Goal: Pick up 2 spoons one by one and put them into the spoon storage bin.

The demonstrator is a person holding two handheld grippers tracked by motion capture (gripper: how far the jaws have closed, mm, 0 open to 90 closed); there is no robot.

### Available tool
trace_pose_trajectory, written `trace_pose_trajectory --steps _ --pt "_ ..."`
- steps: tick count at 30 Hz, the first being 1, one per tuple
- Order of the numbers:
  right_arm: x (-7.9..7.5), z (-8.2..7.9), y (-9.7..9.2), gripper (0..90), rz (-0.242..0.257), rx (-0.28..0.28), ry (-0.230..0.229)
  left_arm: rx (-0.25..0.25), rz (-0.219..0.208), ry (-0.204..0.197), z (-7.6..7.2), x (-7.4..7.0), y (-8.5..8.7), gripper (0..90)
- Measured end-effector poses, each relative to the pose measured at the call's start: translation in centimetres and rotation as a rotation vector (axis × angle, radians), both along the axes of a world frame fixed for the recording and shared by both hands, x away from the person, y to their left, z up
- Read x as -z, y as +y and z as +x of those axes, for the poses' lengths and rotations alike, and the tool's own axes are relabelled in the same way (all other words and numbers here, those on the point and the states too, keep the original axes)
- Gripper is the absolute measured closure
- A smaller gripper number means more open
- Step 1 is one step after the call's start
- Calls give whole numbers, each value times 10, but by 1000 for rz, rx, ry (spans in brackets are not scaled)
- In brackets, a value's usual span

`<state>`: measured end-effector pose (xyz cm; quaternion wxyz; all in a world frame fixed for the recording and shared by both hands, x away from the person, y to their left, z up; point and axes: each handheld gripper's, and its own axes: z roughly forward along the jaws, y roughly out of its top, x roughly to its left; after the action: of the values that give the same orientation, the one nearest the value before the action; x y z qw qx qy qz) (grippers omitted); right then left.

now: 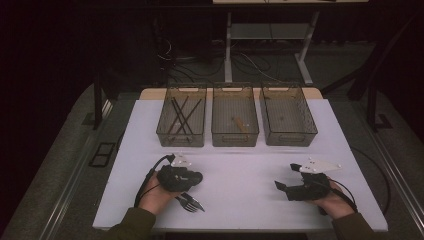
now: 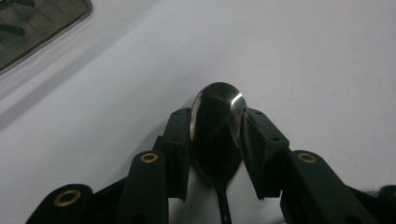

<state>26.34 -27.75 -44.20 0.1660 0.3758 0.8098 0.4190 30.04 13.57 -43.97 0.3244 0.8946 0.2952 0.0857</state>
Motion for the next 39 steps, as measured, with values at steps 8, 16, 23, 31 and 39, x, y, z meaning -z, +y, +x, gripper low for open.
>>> trace_pose_trajectory --steps 8,16,23,31,39 --pt "0 0 0 147 -2 1 -2 -8 -11 -10 -2 -3 0 761" --pt "0 0 0 147 -3 1 -2 16 -42 -4 -4 -8 3 854" --pt "0 0 0 147 -8 2 -2 33 -67 16 -3 -9 5 883" --pt "-1 0 0 147 -3 2 -6 23 -80 30 -3 -9 7 887" --pt "-1 0 0 147 -3 -4 -7 19 -103 28 -3 -12 10 887"
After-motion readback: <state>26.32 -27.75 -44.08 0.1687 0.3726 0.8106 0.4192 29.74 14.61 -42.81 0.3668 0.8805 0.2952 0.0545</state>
